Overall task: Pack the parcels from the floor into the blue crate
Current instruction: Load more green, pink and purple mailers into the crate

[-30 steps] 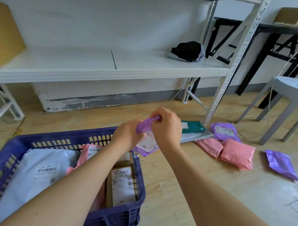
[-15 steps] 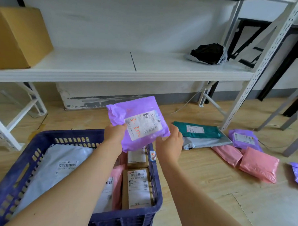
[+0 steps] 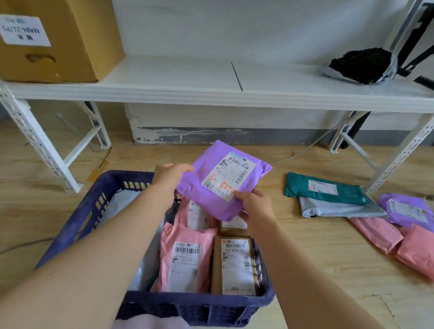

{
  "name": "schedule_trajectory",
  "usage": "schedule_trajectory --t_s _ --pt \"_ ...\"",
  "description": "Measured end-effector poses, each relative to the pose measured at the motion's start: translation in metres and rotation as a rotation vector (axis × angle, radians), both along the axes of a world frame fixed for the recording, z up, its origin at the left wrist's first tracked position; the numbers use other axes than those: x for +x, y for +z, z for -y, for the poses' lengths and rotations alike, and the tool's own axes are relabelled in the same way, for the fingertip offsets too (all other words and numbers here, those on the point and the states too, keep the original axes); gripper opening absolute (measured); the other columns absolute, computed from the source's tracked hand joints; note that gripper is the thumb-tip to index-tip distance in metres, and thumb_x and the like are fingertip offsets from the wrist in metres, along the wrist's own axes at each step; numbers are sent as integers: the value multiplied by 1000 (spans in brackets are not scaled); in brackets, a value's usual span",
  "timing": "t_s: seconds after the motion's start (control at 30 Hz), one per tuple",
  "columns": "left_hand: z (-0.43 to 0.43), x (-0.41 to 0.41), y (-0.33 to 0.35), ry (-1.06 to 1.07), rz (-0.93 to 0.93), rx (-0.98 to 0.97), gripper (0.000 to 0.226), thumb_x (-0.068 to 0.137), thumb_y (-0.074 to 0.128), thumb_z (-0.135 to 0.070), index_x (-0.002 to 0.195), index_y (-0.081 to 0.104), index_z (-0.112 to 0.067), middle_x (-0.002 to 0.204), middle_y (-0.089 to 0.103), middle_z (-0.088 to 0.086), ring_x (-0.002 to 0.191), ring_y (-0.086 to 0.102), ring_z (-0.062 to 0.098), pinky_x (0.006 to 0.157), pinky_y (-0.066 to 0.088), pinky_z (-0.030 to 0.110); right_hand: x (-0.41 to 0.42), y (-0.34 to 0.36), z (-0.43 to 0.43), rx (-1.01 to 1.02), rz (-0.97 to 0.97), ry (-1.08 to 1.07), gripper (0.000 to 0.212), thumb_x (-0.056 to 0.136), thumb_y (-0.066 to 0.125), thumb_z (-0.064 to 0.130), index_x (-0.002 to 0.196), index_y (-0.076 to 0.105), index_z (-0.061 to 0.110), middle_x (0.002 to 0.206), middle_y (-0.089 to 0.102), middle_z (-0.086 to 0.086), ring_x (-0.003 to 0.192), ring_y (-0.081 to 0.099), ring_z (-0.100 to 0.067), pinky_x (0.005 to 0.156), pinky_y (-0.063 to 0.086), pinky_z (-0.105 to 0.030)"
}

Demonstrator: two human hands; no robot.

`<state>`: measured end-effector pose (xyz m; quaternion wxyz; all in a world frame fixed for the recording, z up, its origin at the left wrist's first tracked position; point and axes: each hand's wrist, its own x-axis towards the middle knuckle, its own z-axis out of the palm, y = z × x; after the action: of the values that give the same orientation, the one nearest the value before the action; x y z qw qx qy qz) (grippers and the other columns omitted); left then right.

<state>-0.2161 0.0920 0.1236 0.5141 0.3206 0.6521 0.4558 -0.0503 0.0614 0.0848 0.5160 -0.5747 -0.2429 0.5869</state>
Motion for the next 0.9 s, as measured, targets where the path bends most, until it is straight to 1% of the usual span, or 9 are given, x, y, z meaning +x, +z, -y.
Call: schedule_trajectory --t_s 0.13,0.17,0.27,0.37,0.5,0.63,0.73,0.83,0.9 --pt "12 -45 -9 -155 -286 66 33 78 74 -23 107 60 -17 101 58 1 96 53 16 84 42 27 -27 -7 -6 35 127 151 21 85 55 -6 97 63 8 103 67 -12 80 61 -20 72 51 -32" --pt "15 -53 -17 -153 -305 55 32 80 72 -23 108 61 -15 101 59 2 95 55 16 82 43 26 -36 -11 -7 32 150 181 21 85 56 -6 99 63 7 104 67 -12 82 62 -21 73 52 -33" --pt "21 -67 -37 -146 -396 39 22 83 69 -23 99 57 -14 83 57 -3 76 53 10 59 38 17 -61 -30 -11 -1 231 258 20 84 57 -7 98 63 6 106 68 -12 91 65 -28 78 56 -38" --pt "25 -78 -57 -125 -463 18 19 85 66 -19 95 51 -15 75 49 -8 73 51 14 51 33 14 -79 -49 -12 -33 360 291 20 82 58 -5 101 63 1 109 67 -16 100 64 -32 88 54 -44" --pt "32 -102 -87 -106 -472 -52 19 85 65 -15 97 50 -14 79 53 -5 79 52 18 55 33 21 -95 -71 -7 -71 723 472 15 80 61 9 94 62 12 93 67 -7 81 61 -24 73 52 -31" --pt "37 -128 -107 -43 -548 -189 22 82 62 -11 101 53 -7 95 55 11 83 49 24 57 34 28 -116 -80 -1 -93 923 664 14 78 55 9 77 67 15 68 60 -4 68 57 -23 60 51 -28" --pt "42 -148 -117 -50 -628 -338 39 78 61 -14 113 52 2 111 55 19 94 51 30 69 34 29 -134 -91 0 -133 847 785 18 80 51 3 67 62 10 56 60 -5 57 59 -21 62 58 -30" --pt "51 -161 -126 -130 -700 -503 51 78 59 -12 125 46 2 126 50 19 112 51 31 75 36 28 -151 -106 3 -217 772 869 21 85 55 7 65 55 13 34 55 5 38 57 -10 50 53 -21" --pt "58 -166 -132 -217 -784 -580 45 80 56 -11 123 49 1 124 54 18 110 55 30 74 39 26 -160 -116 6 -202 854 960 17 85 52 10 68 55 11 50 67 1 52 66 -11 54 53 -22"
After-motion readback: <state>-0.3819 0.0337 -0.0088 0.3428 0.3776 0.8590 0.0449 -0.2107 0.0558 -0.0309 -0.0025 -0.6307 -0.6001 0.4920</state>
